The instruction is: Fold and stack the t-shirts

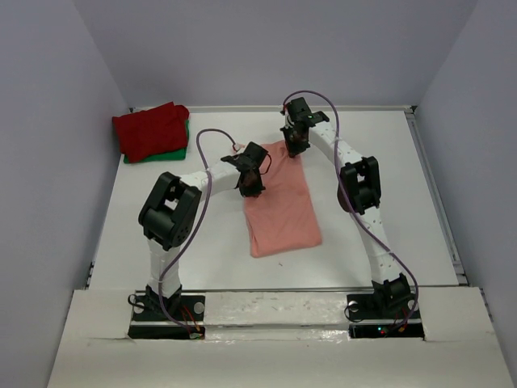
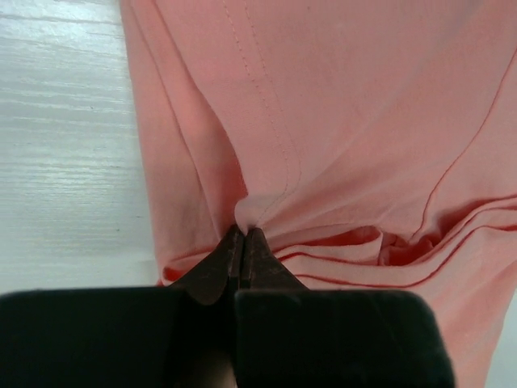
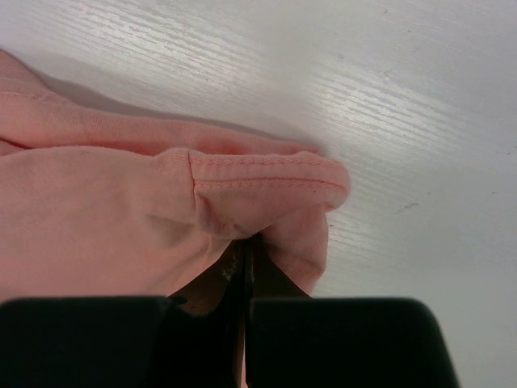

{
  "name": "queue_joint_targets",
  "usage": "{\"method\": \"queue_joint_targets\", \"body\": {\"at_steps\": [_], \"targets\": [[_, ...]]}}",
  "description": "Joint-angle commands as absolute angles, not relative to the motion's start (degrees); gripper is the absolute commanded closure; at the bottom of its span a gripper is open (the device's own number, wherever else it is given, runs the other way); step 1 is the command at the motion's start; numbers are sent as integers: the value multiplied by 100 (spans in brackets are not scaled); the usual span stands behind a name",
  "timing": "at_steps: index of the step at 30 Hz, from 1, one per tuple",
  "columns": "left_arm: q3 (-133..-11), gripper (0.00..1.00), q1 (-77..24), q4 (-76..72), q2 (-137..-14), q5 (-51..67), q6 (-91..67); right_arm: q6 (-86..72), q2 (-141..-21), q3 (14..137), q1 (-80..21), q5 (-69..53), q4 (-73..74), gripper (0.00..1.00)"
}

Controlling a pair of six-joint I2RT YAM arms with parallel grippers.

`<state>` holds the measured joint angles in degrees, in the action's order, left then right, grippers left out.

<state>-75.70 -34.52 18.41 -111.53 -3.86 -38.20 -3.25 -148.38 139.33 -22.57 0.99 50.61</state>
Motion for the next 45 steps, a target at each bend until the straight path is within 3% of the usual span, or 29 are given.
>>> {"method": "queue_joint_targets", "body": {"at_steps": [1,2,4,5,6,9,13,18,20,21,22,36,45], "targets": [[-7936,91,-3472,2329,-11153,-992,-3981,-281,-14880,14071,-2250,79,5142,100],[-7980,87,-3480,2416,-11153,-1063,-4077,-273,-14880,14071,-2250,70,5133,100],[-8138,65,-3480,2504,-11118,-1413,-4209,-255,-14880,14063,-2250,62,5142,100],[-8252,49,-3480,2644,-11092,-1546,-4253,-246,-14880,14071,-2250,62,5142,100],[-8323,43,-3489,2706,-11074,-1651,-4271,-246,-14889,14063,-2250,62,5133,100],[-8569,33,-3481,3014,-11048,-2213,-4359,-255,-14915,14063,-2250,44,5133,100],[-8868,33,-3489,3181,-11021,-2478,-4263,-264,-14950,14098,-2250,53,5133,100],[-9193,39,-3489,3024,-11101,-2260,-3903,-255,-14959,14142,-2250,61,5159,100],[-9272,60,-3489,2910,-11144,-2014,-3736,-246,-14942,14142,-2250,62,5159,100],[-9307,76,-3489,2796,-11205,-1934,-3674,-246,-14950,14142,-2250,79,5159,100],[-9421,99,-3489,2769,-11250,-1812,-3630,-246,-14950,14133,-2250,79,5168,100],[-11477,100,-2901,3128,-13208,-1020,-3138,-272,-14889,14036,-2250,88,5150,100],[-12190,100,-2567,3339,-13736,-712,-2997,-360,-14845,13852,-2250,70,5115,100]]}}
